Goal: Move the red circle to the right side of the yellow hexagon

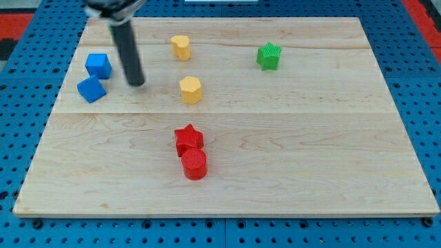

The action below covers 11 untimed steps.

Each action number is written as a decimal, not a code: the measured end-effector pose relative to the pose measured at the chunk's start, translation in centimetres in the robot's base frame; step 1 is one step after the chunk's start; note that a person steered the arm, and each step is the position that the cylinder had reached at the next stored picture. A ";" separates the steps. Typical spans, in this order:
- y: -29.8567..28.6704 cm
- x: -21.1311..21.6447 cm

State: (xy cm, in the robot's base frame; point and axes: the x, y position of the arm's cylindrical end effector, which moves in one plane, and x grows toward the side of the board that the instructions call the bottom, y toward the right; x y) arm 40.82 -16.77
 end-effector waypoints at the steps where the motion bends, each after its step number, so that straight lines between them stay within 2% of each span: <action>1: 0.7 10.2; 2: 5.3 14.7; 3: 8.5 16.1; 5: 17.1 15.0; 6: 19.0 13.6; 7: 17.0 8.4; 8: 17.9 6.6; 10: 22.9 6.7; 11: 23.8 5.0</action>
